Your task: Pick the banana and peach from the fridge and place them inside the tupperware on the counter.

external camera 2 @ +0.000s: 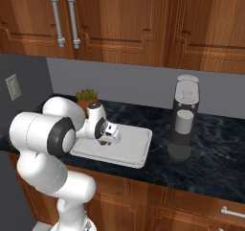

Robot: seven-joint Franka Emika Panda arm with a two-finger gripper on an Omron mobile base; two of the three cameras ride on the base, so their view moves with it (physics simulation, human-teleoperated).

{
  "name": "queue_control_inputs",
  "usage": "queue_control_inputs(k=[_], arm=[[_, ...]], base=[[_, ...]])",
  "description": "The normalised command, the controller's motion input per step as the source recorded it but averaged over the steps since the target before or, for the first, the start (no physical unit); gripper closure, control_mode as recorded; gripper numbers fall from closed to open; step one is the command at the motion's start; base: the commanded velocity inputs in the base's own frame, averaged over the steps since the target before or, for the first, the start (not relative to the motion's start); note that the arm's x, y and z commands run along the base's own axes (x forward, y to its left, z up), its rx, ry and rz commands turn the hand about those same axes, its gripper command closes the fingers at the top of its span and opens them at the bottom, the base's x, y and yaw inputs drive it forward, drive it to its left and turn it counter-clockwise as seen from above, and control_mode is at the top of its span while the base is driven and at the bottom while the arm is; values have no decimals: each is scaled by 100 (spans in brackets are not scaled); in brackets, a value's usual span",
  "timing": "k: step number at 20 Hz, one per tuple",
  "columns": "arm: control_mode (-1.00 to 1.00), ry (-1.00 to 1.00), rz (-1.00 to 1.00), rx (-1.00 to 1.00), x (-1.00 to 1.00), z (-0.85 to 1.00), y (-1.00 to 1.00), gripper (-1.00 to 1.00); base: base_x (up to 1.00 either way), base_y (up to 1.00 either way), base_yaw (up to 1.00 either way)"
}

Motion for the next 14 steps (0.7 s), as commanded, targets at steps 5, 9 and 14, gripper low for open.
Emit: queue_control_inputs(k=[5, 9, 14], arm=[[-100, -2, 0, 0, 2, 6, 0, -100], [-100, -12, 0, 0, -2, 21, 0, -100], [-100, -16, 0, 0, -58, 43, -3, -100]], base=[[0, 0, 0], [0, 0, 0], [0, 0, 0]])
